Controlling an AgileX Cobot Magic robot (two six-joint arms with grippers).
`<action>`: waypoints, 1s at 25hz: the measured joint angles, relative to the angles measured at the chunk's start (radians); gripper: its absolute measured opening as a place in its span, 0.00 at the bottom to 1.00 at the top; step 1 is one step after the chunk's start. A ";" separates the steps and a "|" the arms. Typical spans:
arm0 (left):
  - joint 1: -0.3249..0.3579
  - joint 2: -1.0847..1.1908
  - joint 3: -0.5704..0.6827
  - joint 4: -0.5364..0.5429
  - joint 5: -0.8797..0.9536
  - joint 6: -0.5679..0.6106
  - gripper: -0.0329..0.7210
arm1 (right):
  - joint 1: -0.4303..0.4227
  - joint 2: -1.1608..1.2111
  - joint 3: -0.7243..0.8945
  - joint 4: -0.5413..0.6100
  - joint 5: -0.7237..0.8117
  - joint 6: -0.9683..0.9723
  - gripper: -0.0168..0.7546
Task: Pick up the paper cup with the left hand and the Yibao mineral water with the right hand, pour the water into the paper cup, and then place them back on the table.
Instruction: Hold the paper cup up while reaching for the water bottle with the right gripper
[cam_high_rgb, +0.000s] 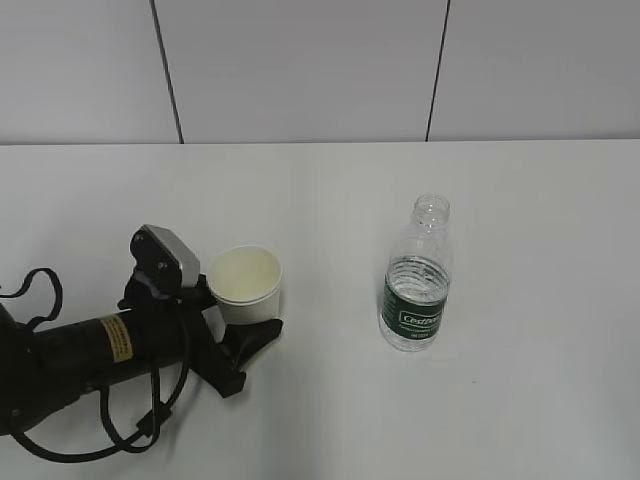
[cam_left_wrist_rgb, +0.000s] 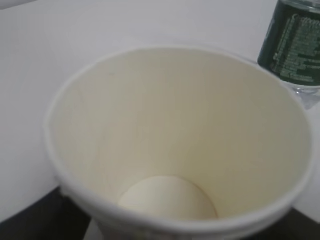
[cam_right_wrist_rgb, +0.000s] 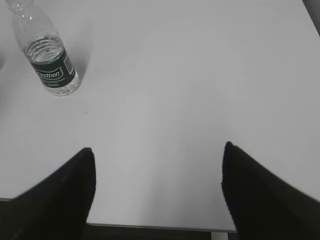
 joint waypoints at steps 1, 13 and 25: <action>0.000 0.003 0.000 0.000 0.001 0.000 0.75 | 0.000 0.000 0.000 0.000 0.000 0.000 0.77; 0.000 0.004 0.000 0.000 0.000 0.000 0.69 | 0.000 0.000 0.000 0.000 0.000 0.000 0.77; 0.000 0.002 0.000 0.011 0.000 -0.018 0.62 | 0.000 0.000 0.000 0.000 0.000 0.000 0.77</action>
